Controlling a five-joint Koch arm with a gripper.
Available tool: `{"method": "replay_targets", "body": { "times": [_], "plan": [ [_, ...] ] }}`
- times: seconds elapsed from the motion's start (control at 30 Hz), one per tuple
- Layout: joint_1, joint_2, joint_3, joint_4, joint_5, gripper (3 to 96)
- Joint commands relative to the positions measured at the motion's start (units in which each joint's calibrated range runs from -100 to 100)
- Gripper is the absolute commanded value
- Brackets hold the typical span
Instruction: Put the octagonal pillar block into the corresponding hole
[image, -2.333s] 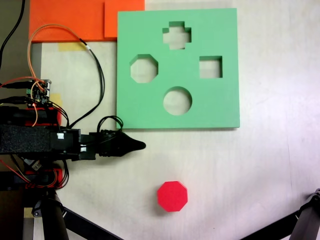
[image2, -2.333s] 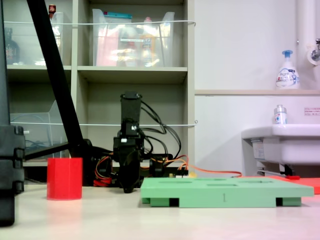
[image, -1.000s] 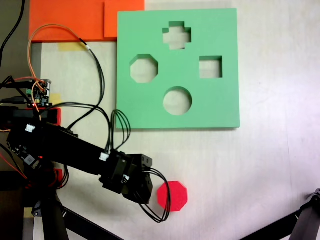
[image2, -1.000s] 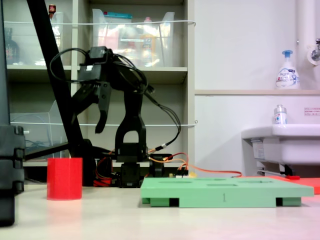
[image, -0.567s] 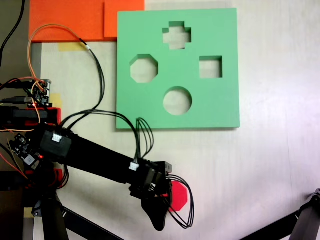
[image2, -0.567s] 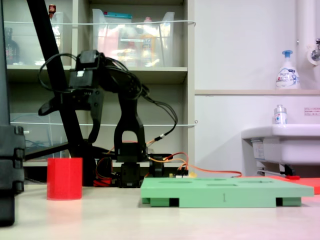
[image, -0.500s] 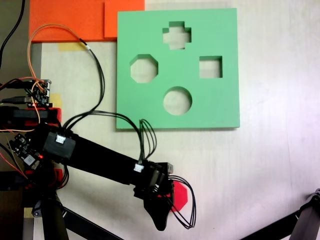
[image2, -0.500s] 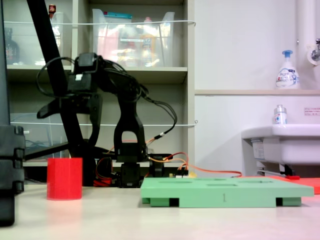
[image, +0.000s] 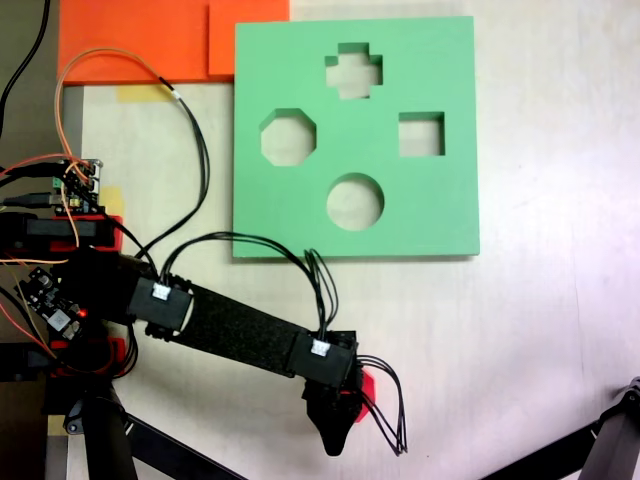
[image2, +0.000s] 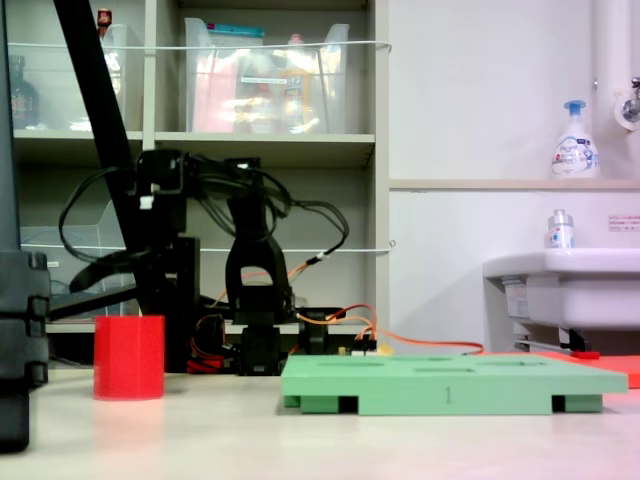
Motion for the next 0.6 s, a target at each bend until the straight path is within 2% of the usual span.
{"method": "replay_targets", "body": {
  "times": [0.03, 0.2, 0.37, 0.6],
  "plan": [
    [-0.2, 2.0, 3.2, -2.3, -1.0, 95.0],
    [-0.4, 4.8, 3.3, -0.1, -2.1, 94.3],
    [-0.4, 5.3, 3.4, 1.2, -2.7, 83.8],
    [0.0, 5.3, 3.4, 3.6, -2.7, 83.7]
  ]
}}
